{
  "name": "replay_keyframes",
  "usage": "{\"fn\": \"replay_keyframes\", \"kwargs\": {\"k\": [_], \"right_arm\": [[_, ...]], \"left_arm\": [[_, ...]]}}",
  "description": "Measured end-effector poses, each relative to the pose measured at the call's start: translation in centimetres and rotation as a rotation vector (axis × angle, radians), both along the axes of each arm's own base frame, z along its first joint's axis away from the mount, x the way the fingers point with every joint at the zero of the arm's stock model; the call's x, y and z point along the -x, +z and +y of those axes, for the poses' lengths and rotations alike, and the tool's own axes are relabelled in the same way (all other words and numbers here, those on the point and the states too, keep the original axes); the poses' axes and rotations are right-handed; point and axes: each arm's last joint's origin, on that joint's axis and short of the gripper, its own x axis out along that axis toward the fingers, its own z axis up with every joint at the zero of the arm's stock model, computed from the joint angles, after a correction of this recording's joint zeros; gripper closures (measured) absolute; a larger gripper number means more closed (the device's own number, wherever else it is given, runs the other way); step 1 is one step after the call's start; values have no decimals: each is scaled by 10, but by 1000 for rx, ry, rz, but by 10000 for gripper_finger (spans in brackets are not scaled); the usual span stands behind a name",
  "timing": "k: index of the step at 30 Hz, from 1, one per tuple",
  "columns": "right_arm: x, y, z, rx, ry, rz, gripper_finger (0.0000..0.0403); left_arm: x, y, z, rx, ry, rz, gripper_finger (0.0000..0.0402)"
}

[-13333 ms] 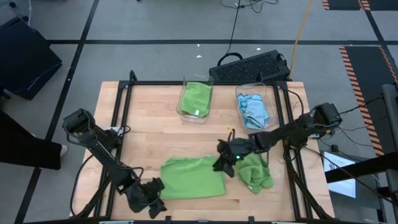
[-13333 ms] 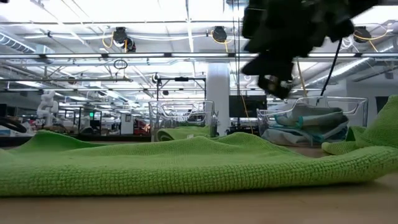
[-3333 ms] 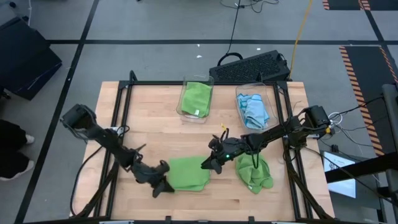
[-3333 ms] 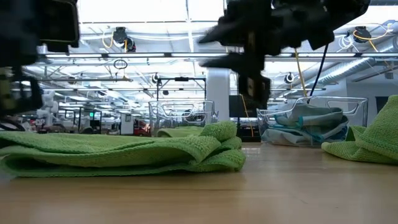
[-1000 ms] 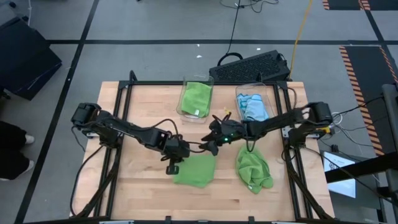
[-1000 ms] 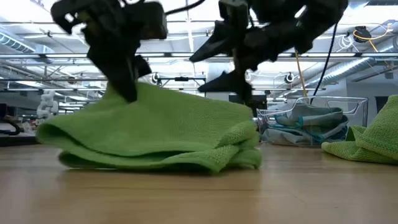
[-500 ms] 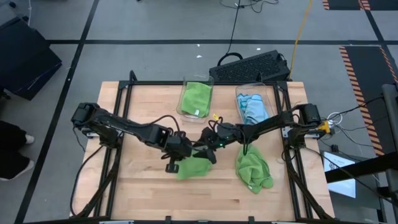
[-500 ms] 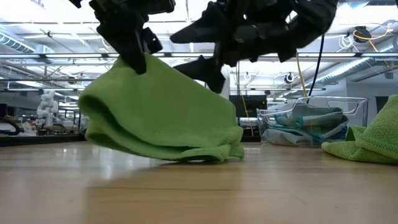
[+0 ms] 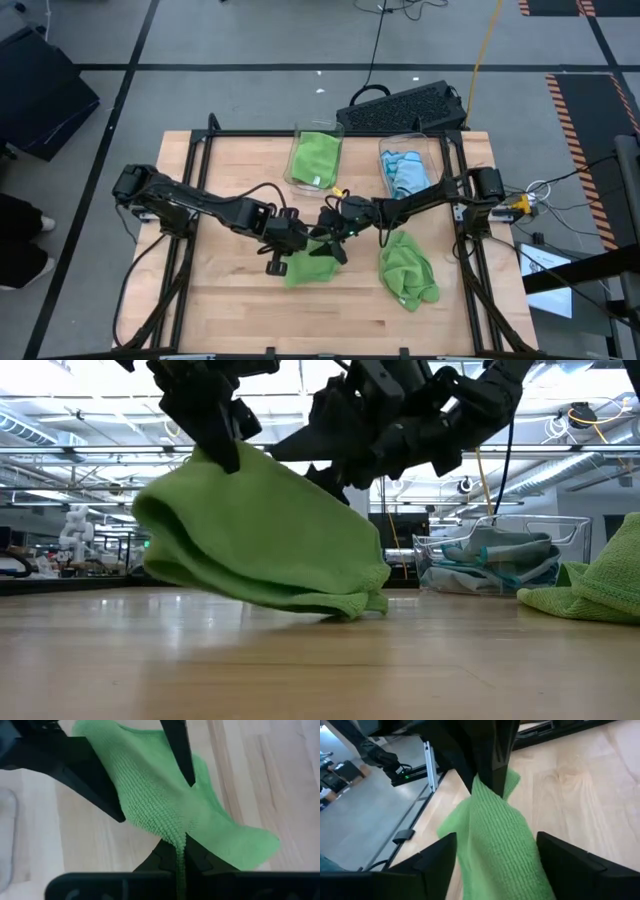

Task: Fold microfiber towels
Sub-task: Put the right green microfiber towel into the left transparent bin

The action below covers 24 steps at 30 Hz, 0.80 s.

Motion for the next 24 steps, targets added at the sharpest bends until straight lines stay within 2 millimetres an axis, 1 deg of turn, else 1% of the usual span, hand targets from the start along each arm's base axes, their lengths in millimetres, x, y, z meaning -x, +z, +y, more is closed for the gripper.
{"fn": "replay_keyframes", "kwargs": {"k": [3, 6, 10, 14, 15, 18, 20, 22, 24], "right_arm": [[0, 1, 0, 4, 2, -15, 170], [0, 1, 0, 4, 2, -13, 215], [0, 2, 1, -10, 22, -13, 292], [0, 3, 2, -55, 57, -10, 379], [0, 4, 2, -64, 62, -9, 389], [2, 9, 2, -107, 48, 1, 389], [3, 15, 2, -114, 45, -3, 393], [6, 23, 0, -101, 40, -13, 396], [8, 28, -3, -87, 30, -16, 396]], "left_arm": [[3, 6, 1, -12, 8, -23, 395], [5, 13, 3, -26, 14, -55, 395], [9, 19, 4, -37, 26, -74, 397], [9, 20, 5, -40, 52, -81, 389], [9, 20, 5, -33, 68, -81, 388], [10, 22, 5, -2, 127, -84, 384], [10, 22, 5, 23, 141, -70, 371], [14, 25, 5, 57, 171, -65, 340], [21, 33, 8, 71, 260, -71, 298]]}}
